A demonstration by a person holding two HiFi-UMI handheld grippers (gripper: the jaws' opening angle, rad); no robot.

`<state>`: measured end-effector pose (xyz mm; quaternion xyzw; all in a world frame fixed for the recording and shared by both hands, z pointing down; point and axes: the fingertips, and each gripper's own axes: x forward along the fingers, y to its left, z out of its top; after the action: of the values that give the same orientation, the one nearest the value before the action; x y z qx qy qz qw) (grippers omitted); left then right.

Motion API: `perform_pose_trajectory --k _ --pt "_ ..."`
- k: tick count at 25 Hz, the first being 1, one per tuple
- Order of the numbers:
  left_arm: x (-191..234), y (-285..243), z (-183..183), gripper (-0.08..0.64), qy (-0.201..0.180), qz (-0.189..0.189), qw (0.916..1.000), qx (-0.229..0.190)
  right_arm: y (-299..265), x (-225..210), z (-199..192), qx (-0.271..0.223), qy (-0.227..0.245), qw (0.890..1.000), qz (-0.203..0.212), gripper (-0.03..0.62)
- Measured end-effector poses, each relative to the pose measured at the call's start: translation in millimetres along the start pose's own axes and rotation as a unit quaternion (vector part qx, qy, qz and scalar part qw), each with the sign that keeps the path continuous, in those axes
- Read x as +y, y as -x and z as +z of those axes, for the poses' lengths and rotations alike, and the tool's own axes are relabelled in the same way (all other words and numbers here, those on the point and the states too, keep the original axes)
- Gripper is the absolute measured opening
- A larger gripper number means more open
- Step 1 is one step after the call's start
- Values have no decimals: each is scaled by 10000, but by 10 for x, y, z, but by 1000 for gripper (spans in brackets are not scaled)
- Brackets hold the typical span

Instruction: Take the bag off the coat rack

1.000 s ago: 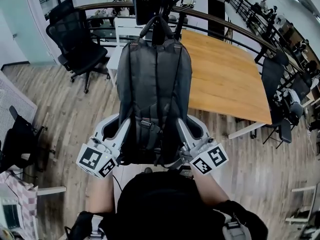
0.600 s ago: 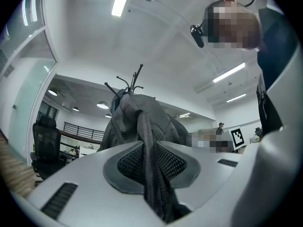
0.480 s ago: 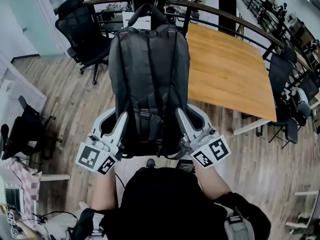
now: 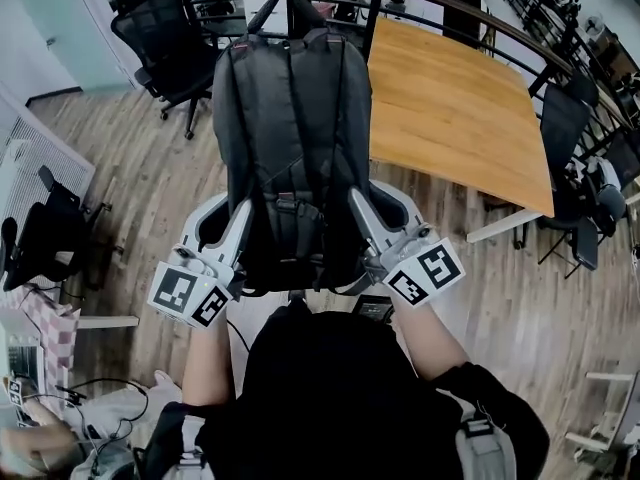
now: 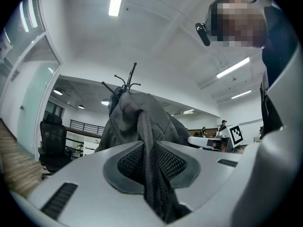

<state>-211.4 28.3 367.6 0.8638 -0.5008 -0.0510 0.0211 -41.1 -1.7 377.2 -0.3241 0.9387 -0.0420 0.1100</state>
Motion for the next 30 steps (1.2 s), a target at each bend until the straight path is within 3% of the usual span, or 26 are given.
perform_pose_trajectory --k 7,14,18,30 --pt "-483 91 -347 87 275 -32 9992 285 564 -27 -203 251 -215 9994 78 77" --pt "-1165 281 -954 86 464 -101 9977 487 1399 -18 -593 367 -274 9989 -42 77" --pt "-1151 292 -1001 85 617 -120 9963 587 1400 14 -609 511 -328 9981 -76 75" --pt "-1312 337 -1206 83 599 -161 9950 779 1637 16 -785 619 -429 9970 -188 74"
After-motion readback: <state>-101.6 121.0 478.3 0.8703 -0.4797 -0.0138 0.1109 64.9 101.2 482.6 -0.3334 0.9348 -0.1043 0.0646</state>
